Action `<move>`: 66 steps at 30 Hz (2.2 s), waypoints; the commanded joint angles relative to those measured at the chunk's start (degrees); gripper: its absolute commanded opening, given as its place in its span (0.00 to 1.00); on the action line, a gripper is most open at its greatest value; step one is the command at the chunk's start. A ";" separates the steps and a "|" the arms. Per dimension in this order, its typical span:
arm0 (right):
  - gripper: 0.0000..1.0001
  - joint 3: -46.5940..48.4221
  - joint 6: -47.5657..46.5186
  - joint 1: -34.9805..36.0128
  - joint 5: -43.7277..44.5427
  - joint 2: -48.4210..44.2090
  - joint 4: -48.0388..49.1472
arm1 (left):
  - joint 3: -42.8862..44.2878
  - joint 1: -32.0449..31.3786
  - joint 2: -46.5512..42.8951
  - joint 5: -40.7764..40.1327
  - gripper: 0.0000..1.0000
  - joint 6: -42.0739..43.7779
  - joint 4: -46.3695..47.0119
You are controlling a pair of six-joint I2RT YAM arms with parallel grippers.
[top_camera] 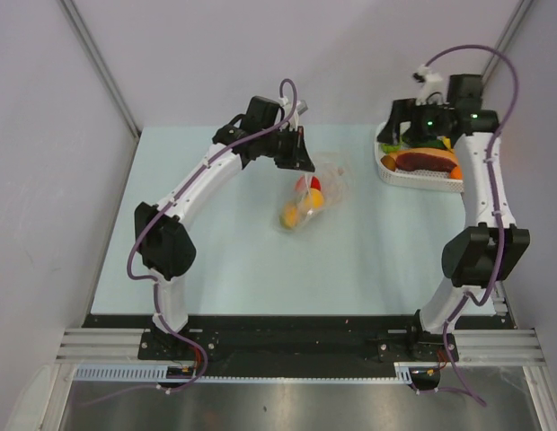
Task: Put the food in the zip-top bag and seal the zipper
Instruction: Pick up the fake fruit from the bin.
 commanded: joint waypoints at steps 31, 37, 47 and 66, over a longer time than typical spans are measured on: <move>1.00 20.79 -11.90 -20.60 32.50 35.17 -1.16 | -6.66 3.45 -2.06 2.28 0.00 0.14 3.60; 1.00 20.44 -11.46 -20.07 35.41 38.24 0.42 | -6.40 3.80 -1.44 2.55 0.00 -0.12 3.87; 0.95 20.17 -9.80 -19.63 35.67 40.53 4.20 | -4.82 4.24 0.49 2.72 0.00 -0.74 3.43; 0.11 13.93 -5.40 -19.02 28.65 24.99 10.01 | -4.12 4.33 0.67 2.81 0.00 1.46 1.58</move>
